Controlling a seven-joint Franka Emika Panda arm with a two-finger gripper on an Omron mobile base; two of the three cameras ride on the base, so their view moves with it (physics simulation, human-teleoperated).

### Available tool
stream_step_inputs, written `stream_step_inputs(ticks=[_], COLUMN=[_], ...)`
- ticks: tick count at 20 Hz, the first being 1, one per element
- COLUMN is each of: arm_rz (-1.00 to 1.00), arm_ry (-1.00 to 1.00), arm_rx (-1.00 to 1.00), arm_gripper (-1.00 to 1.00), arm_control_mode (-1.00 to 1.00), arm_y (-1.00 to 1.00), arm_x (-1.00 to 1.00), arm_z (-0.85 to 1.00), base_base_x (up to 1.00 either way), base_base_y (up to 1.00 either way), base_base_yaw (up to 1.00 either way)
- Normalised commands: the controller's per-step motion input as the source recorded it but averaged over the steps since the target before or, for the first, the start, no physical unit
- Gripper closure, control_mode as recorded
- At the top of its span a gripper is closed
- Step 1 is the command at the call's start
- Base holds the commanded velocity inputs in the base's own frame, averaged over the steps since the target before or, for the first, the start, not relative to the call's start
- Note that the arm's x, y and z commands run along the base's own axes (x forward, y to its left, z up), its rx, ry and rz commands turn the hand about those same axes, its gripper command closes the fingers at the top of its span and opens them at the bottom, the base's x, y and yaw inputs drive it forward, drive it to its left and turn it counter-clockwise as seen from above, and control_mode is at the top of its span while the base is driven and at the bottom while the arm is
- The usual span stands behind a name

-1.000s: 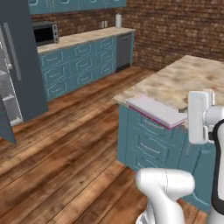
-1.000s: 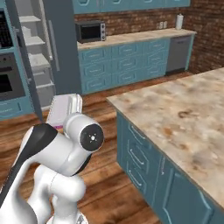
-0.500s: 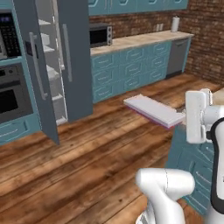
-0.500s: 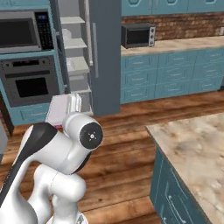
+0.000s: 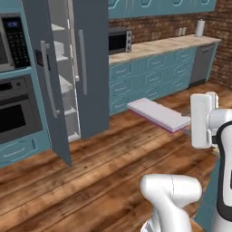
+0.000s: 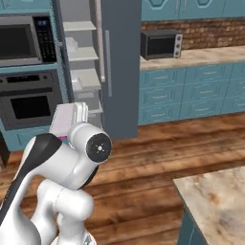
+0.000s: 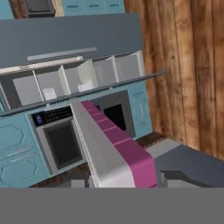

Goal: The ice cube tray has been filled with water. Take the tray and place it in the freezer to make ice. Close the freezer door after placing the tray.

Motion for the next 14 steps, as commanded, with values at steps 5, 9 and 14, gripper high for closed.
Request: stream_step_inputs(ticks=[5, 9, 14], arm_rz=[0.0, 0.0, 0.0], arm_ry=[0.0, 0.0, 0.0], arm_rx=[0.0, 0.0, 0.0], arm_gripper=[1.0, 1.0, 1.0], arm_control_mode=[1.0, 1.0, 1.0], arm_y=[0.0, 0.0, 0.0], arm_x=[0.0, 0.0, 0.0], arm_z=[0.0, 0.0, 0.0], base_base_x=[1.0, 1.0, 0.98], base_base_y=[0.0, 0.01, 0.0], base_base_yaw=[0.05, 0.09, 0.18])
